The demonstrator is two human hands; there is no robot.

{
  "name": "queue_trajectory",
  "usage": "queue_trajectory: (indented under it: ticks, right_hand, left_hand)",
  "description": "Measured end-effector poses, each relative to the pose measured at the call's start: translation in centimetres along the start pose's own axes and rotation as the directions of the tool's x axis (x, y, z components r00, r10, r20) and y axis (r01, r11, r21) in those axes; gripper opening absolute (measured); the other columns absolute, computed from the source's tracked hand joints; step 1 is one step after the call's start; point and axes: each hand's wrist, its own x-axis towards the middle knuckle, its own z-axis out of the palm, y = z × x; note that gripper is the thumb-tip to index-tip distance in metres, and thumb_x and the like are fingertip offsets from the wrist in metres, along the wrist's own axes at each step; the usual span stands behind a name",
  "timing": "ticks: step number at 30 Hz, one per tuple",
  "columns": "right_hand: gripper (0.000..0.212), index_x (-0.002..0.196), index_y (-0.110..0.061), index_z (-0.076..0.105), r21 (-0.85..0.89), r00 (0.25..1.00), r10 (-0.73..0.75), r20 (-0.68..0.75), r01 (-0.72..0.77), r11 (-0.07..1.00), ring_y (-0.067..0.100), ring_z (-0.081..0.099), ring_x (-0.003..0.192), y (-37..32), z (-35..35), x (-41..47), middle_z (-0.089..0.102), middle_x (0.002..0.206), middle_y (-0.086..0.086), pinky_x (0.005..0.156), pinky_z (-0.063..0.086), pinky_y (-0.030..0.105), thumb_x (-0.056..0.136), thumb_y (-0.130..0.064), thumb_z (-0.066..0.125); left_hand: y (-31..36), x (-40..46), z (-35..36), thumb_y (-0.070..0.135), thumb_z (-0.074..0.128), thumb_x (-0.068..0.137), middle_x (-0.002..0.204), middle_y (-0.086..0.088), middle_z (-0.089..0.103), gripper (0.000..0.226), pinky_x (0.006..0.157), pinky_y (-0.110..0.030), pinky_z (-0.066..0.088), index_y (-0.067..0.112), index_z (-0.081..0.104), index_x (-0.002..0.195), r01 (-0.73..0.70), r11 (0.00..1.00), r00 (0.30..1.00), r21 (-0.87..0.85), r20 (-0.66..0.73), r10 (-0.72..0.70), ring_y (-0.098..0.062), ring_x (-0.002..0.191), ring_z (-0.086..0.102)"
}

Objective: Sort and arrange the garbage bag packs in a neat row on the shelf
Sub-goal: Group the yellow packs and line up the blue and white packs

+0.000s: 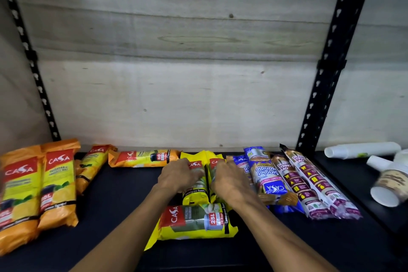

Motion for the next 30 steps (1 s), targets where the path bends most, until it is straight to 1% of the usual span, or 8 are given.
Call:
queue_trajectory:
  ticks: [2, 6, 10, 12, 16, 22, 25, 30]
  right_hand:
    - [0.045, 0.135, -0.011, 0.051, -0.015, 1.0, 0.002, 0.003, -0.002, 1.0, 0.037, 0.046, 0.129, -0.2, 0.0, -0.5, 0.043, 0.145, 0.015, 0.098, 0.045, 0.045, 0.094, -0.027, 0.061]
    - [0.045, 0.123, -0.017, 0.06, -0.055, 0.98, -0.199, 0.014, 0.2, 0.978, 0.033, 0.039, 0.133, -0.6, -0.3, -2.5, 0.051, 0.137, 0.011, 0.104, 0.04, 0.048, 0.094, -0.05, 0.056]
    - [0.047, 0.112, -0.021, 0.063, 0.022, 0.896, -0.329, 0.298, 0.338, 0.941, 0.02, 0.053, 0.113, -0.8, -1.9, -5.6, 0.056, 0.12, 0.002, 0.091, 0.046, 0.039, 0.086, -0.061, 0.062]
    - [0.056, 0.122, -0.024, 0.056, -0.016, 0.862, -0.327, 0.388, 0.36, 0.933, 0.018, 0.052, 0.107, -0.7, -2.3, -6.4, 0.052, 0.122, 0.0, 0.084, 0.046, 0.036, 0.081, -0.059, 0.069]
    - [0.06, 0.129, -0.029, 0.045, -0.075, 0.847, -0.298, 0.44, 0.366, 0.928, 0.022, 0.055, 0.113, -0.7, -2.6, -7.1, 0.055, 0.132, 0.001, 0.085, 0.048, 0.036, 0.081, -0.038, 0.078]
    - [0.061, 0.128, -0.029, 0.046, -0.009, 0.838, -0.328, 0.436, 0.368, 0.93, 0.021, 0.06, 0.097, -1.2, -2.7, -7.0, 0.058, 0.106, -0.003, 0.076, 0.05, 0.035, 0.078, -0.037, 0.079]
    - [0.058, 0.126, -0.031, 0.05, 0.097, 0.861, -0.338, 0.381, 0.326, 0.94, 0.02, 0.062, 0.1, -1.4, -3.6, -6.3, 0.06, 0.109, -0.004, 0.085, 0.053, 0.037, 0.076, -0.041, 0.08]
    - [0.054, 0.119, -0.029, 0.052, 0.138, 0.958, -0.23, 0.171, 0.208, 0.968, 0.018, 0.059, 0.096, -1.2, -4.9, -4.3, 0.057, 0.102, -0.007, 0.069, 0.043, 0.032, 0.075, -0.05, 0.076]
  left_hand:
    - [-0.8, -0.6, -0.5, 0.065, 0.057, 0.08, 0.095, 0.0, 0.068, 0.05, 0.078, -0.036, 0.058, 0.02, 0.061, 0.102, 0.009, 0.999, 1.0, -0.044, 0.02, -0.008, -0.02, 0.079, 0.069]
    - [-3.4, -2.2, -1.7, 0.064, 0.058, 0.081, 0.086, -0.002, 0.071, 0.046, 0.075, -0.034, 0.058, 0.018, 0.065, 0.083, 0.052, 0.999, 0.997, -0.006, 0.06, -0.051, -0.024, 0.078, 0.069]
    - [-5.4, -4.2, -3.0, 0.062, 0.058, 0.084, 0.093, -0.004, 0.074, 0.055, 0.076, -0.034, 0.061, 0.011, 0.073, 0.097, 0.099, 0.994, 0.977, 0.033, 0.187, -0.104, -0.022, 0.084, 0.072]
    - [-6.0, -4.9, -3.5, 0.062, 0.057, 0.085, 0.091, -0.002, 0.072, 0.056, 0.067, -0.029, 0.059, 0.011, 0.073, 0.101, 0.114, 0.993, 0.961, 0.04, 0.25, -0.12, -0.02, 0.082, 0.07]
    - [-6.6, -6.4, -4.3, 0.064, 0.053, 0.086, 0.099, -0.002, 0.068, 0.058, 0.059, -0.023, 0.055, 0.014, 0.066, 0.112, 0.182, 0.983, 0.931, -0.001, 0.322, -0.172, -0.015, 0.082, 0.066]
    - [-7.4, -7.3, -5.9, 0.062, 0.059, 0.085, 0.106, -0.006, 0.073, 0.058, 0.062, -0.026, 0.059, 0.013, 0.067, 0.113, 0.309, 0.938, 0.875, -0.155, 0.433, -0.217, -0.012, 0.064, 0.068]
    - [-7.3, -6.9, -7.5, 0.057, 0.06, 0.087, 0.102, -0.003, 0.073, 0.051, 0.065, -0.027, 0.061, 0.014, 0.067, 0.114, 0.316, 0.886, 0.909, -0.339, 0.375, -0.181, -0.015, 0.077, 0.071]
    - [-4.9, -5.4, -7.7, 0.045, 0.064, 0.089, 0.097, -0.004, 0.065, 0.044, 0.061, -0.029, 0.058, 0.011, 0.06, 0.116, 0.161, 0.75, 0.985, -0.641, 0.056, -0.163, -0.017, 0.079, 0.065]
